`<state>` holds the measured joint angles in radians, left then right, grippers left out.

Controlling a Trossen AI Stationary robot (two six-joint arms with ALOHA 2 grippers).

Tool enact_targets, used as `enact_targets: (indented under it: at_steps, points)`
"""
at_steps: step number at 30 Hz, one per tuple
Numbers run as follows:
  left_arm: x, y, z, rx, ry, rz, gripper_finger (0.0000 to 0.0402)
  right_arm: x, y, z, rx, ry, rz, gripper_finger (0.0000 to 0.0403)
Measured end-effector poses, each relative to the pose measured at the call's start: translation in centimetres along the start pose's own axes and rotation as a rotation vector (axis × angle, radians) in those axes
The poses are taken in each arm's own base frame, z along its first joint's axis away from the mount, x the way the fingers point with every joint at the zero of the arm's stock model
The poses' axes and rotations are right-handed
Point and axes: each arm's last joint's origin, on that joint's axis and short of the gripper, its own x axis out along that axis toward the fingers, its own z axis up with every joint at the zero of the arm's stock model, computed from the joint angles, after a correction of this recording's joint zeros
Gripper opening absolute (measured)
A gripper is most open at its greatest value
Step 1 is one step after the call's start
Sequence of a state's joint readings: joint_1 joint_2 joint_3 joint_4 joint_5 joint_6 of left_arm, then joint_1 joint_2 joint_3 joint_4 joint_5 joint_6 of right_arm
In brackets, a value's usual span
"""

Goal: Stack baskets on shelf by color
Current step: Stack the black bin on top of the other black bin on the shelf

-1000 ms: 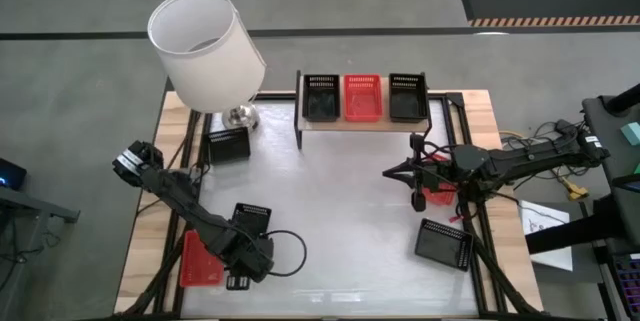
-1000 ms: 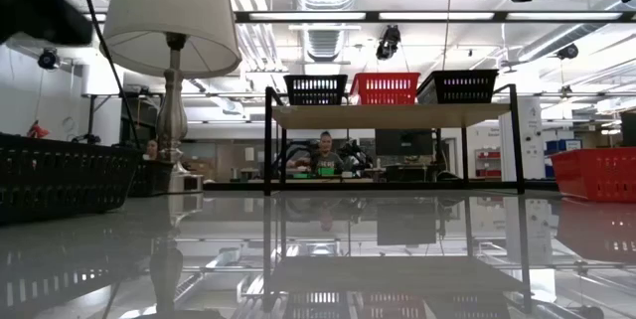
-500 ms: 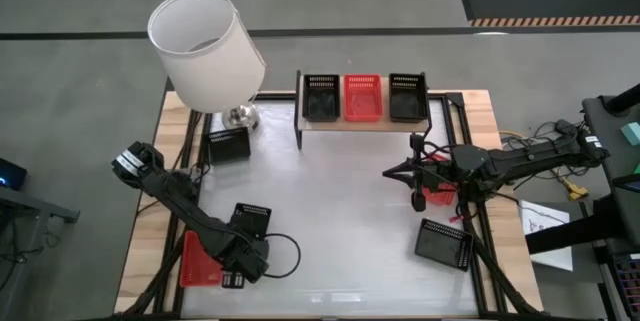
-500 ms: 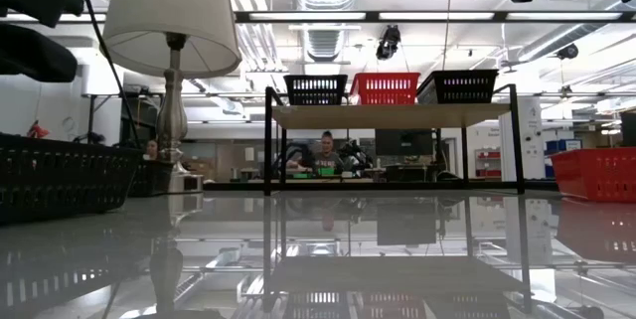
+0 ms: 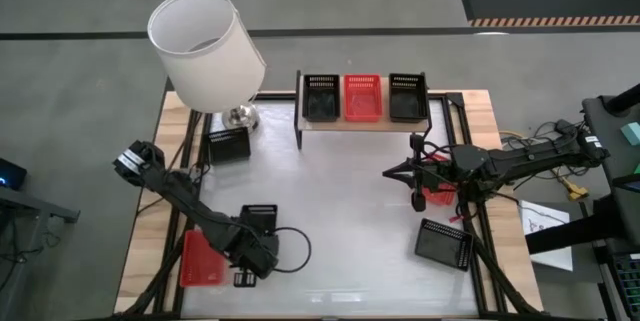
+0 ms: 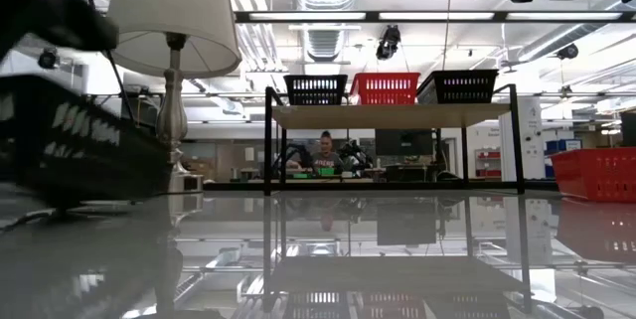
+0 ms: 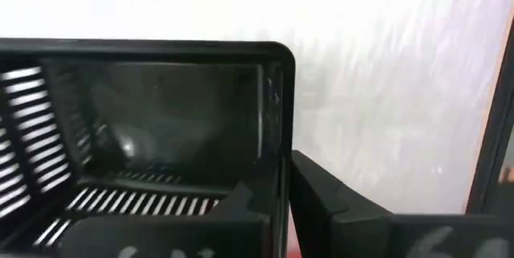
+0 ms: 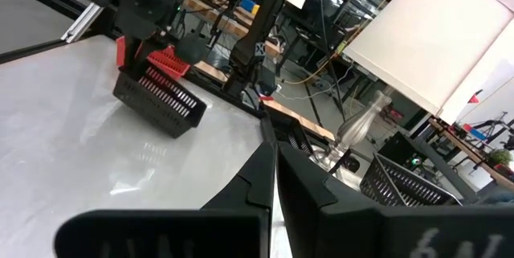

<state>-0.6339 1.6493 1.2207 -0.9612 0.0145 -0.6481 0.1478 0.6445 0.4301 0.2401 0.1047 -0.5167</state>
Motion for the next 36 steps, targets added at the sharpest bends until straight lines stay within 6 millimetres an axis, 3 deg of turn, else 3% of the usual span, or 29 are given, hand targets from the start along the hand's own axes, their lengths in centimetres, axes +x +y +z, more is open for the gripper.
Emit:
enact_targets:
  at_steps: [7,12,17,25,30,36]
  points:
    - [-4.3,1.3,3.3,-0.091,-0.116,0.029,0.0002,0.0,0.0,0.0,0.000,0.001,0.000,0.0009]
    - [-8.4,2.2,6.0,-0.129,-0.273,-0.002,0.0002,0.0,0.0,0.0,0.000,0.004,0.002,0.0009]
    - [-12.7,2.7,7.4,-0.030,-0.430,0.039,0.0001,0.0,0.0,-0.1,-0.001,0.005,0.002,0.0009]
    - [-18.5,4.5,8.5,0.223,-0.629,0.317,0.0001,0.0,0.0,-0.1,-0.001,0.007,0.004,0.0009]
    - [-20.5,7.9,9.6,0.251,-0.655,0.419,0.0001,0.0,0.1,-0.1,-0.003,0.013,0.007,0.0009]
    - [-20.6,14.1,10.7,0.146,-0.591,0.532,0.0002,0.0,0.1,-0.2,-0.008,0.020,0.011,0.0009]
